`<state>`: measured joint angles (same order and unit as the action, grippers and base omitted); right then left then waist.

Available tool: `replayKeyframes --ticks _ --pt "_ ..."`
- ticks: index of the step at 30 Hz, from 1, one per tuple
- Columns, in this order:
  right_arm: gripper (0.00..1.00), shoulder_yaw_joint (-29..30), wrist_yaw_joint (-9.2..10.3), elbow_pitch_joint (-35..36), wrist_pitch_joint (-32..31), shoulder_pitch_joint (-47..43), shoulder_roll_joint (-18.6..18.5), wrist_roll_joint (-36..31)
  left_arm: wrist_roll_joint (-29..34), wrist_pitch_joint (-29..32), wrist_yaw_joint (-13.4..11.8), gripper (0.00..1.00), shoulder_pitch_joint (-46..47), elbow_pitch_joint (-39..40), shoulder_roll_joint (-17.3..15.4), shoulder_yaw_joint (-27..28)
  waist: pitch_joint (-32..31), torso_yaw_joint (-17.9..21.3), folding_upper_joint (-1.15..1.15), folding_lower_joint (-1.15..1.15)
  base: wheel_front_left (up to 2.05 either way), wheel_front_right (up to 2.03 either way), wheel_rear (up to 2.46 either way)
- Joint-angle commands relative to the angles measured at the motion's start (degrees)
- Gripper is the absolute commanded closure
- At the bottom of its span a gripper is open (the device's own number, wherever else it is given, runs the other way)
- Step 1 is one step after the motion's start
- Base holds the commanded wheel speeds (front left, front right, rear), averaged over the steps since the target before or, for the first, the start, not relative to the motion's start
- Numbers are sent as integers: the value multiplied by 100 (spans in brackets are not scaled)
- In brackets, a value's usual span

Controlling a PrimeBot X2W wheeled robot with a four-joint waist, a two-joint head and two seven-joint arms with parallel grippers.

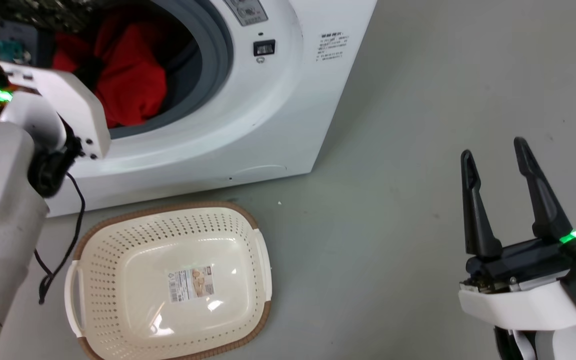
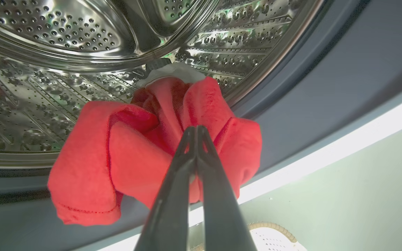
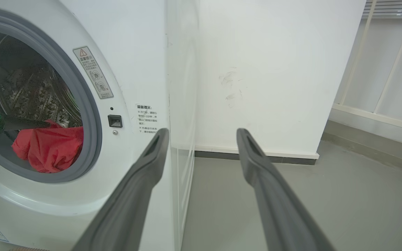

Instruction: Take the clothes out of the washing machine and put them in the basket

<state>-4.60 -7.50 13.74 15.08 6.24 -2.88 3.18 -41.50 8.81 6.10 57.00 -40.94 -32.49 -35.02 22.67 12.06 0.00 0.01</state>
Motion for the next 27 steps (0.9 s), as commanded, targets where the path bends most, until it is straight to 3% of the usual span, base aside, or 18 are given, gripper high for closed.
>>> replayKeyframes --ticks 1,15,27 --pt "0 -6 2 -20 14 -115 1 -51 34 -186 -70 100 -165 62 14 12 -187 -78 0 -1 0 0 0" --pt "0 -42 2 -135 14 -635 1 -222 95 -1521 -680 100 -1441 698 196 64 -1021 -296 0 -1 0 0 0" --pt "0 -48 2 -218 14 -1059 1 -329 -1 -1969 -1165 100 -2678 1462 319 -20 -1648 -429 0 -1 0 0 0"
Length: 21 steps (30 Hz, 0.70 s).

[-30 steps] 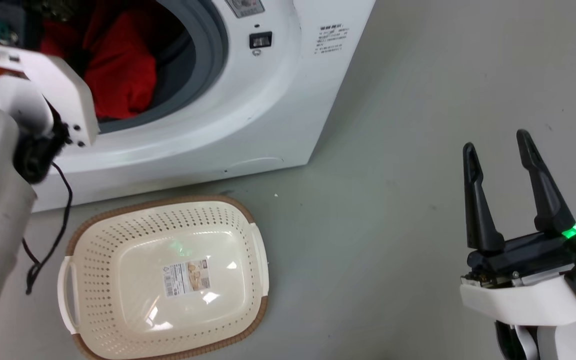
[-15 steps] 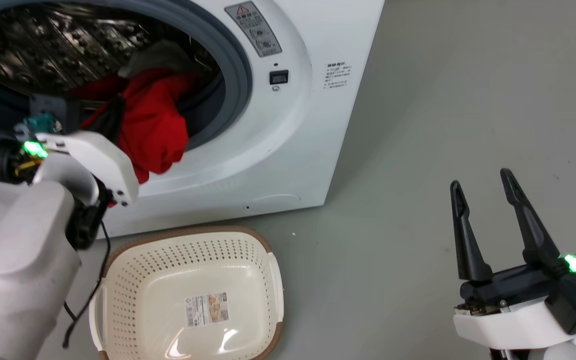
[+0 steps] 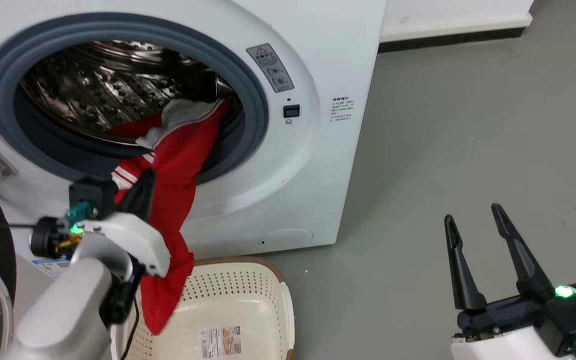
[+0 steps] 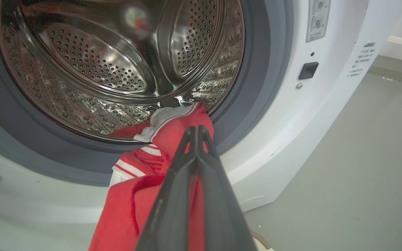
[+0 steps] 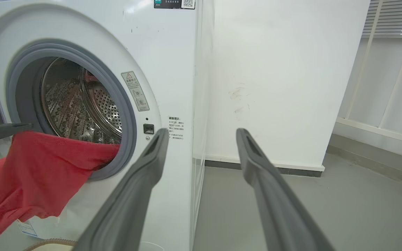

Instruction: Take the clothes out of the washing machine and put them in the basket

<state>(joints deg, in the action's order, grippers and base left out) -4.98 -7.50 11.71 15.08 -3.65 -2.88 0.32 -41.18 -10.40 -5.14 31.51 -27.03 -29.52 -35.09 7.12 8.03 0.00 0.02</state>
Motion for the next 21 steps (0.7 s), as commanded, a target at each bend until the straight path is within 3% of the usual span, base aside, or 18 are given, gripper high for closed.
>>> replayKeyframes --ticks 1,8,21 --pt "0 -17 2 -18 14 -97 2 -55 -40 -37 -58 100 -237 143 24 -45 -133 -30 0 -2 0 0 0" --pt "0 -43 2 -86 14 -289 2 -79 -61 -13 -343 100 -1107 698 -45 -237 -376 -21 0 -2 0 0 0" --pt "0 -113 2 -33 14 -2 2 -98 -215 -39 -266 100 -1292 314 77 -306 102 217 0 -2 0 0 0"
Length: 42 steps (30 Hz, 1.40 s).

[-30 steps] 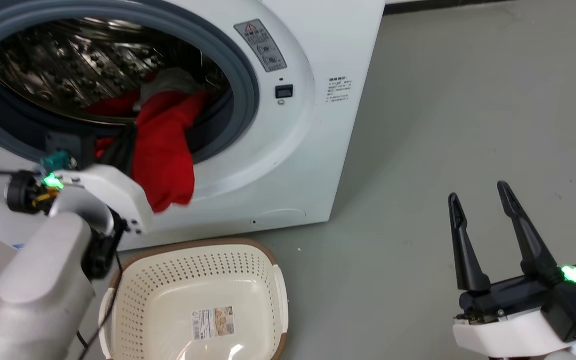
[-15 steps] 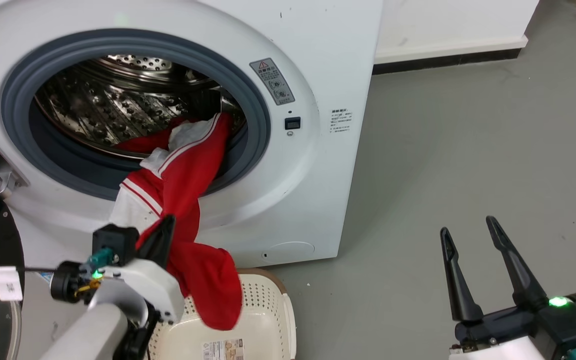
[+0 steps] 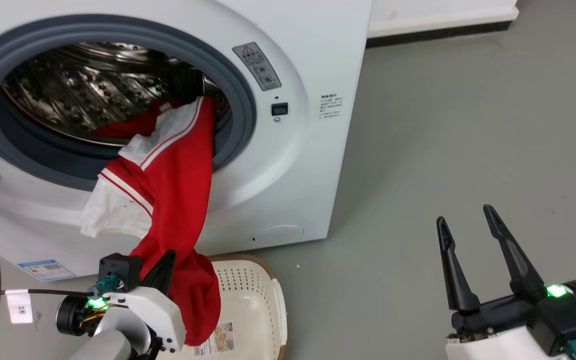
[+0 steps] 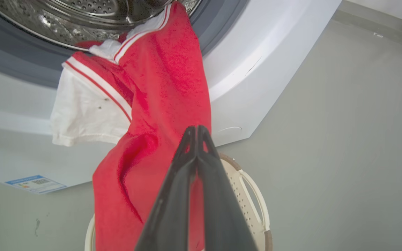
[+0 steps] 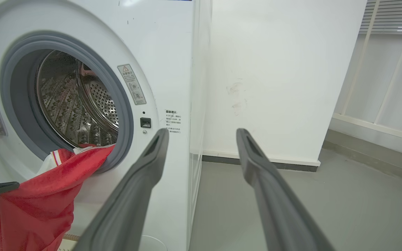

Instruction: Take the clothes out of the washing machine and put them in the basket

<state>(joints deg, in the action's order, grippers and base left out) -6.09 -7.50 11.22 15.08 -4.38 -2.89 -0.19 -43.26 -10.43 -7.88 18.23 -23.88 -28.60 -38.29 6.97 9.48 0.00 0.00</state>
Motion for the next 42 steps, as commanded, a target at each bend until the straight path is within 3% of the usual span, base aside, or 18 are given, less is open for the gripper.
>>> replayKeyframes --ticks 1,21,30,42 --pt "0 -10 2 25 14 118 3 -48 -21 -39 37 100 72 -80 15 8 194 97 0 0 0 0 0" --pt "0 -72 2 220 14 1012 4 187 -102 -83 780 100 946 -2697 727 -235 1673 505 0 0 0 0 0" --pt "0 -60 2 277 14 1238 3 285 -90 -144 1065 100 1467 -3759 1027 -310 2095 576 0 0 0 0 0" --pt "0 -26 2 312 14 1389 3 306 -128 -197 1300 100 1893 -4584 1308 -394 2338 545 0 0 0 0 0"
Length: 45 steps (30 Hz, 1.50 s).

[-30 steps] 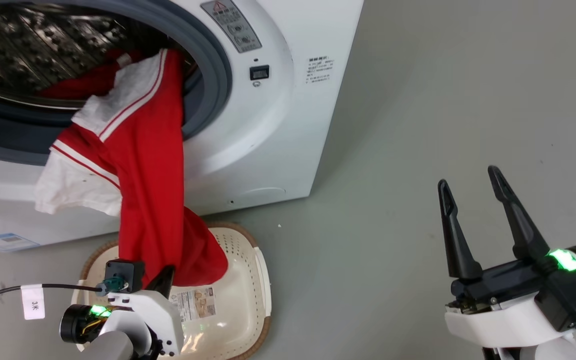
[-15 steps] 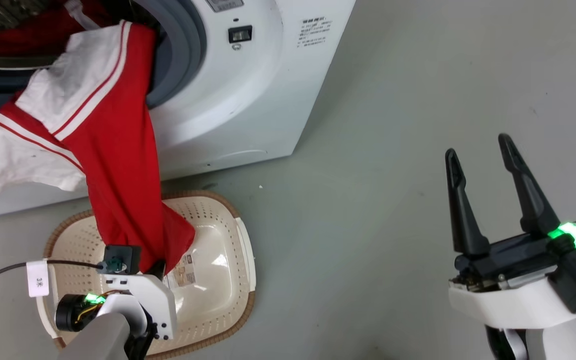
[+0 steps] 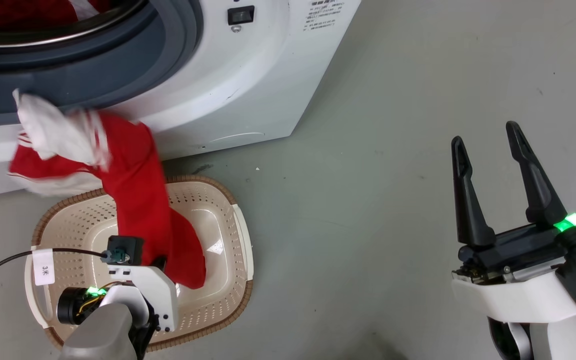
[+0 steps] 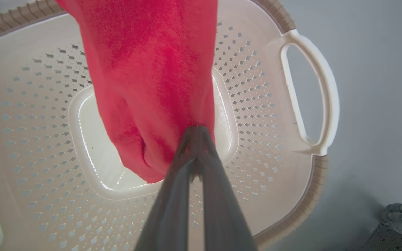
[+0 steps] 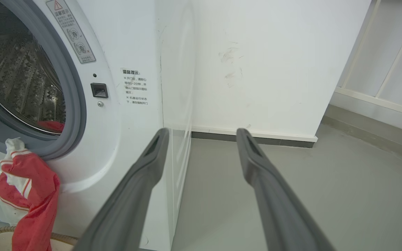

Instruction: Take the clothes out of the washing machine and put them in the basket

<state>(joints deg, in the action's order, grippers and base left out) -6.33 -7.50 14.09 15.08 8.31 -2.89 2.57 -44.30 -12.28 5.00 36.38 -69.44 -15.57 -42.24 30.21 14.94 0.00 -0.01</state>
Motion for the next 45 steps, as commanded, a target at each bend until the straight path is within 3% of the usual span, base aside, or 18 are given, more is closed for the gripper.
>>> replayKeyframes --ticks 1,21,22,23,33,39,45 --pt "0 -2 2 28 14 126 3 36 -30 -19 31 100 84 -64 35 2 27 0 0 1 0 0 0" --pt "0 29 2 93 14 315 3 85 -344 756 29 100 -133 -417 232 37 453 56 0 1 0 0 0" --pt "0 30 2 89 14 322 3 76 -340 733 -4 86 -120 -420 257 31 456 47 0 1 0 0 0" --pt "0 30 2 80 14 323 3 66 -313 684 -23 0 -102 -421 263 11 452 37 0 1 0 0 0" --pt "0 -16 2 -41 14 117 3 -15 -161 400 -97 0 -287 -431 337 -182 -22 -87 0 1 0 0 0" --pt "0 17 2 -190 14 -242 2 -95 46 -155 -167 0 -603 -427 445 -376 -723 -259 0 1 0 0 0" --pt "0 70 2 -273 14 -481 2 -159 176 -294 -415 0 -731 -39 418 -259 -1136 -401 0 1 0 0 0"
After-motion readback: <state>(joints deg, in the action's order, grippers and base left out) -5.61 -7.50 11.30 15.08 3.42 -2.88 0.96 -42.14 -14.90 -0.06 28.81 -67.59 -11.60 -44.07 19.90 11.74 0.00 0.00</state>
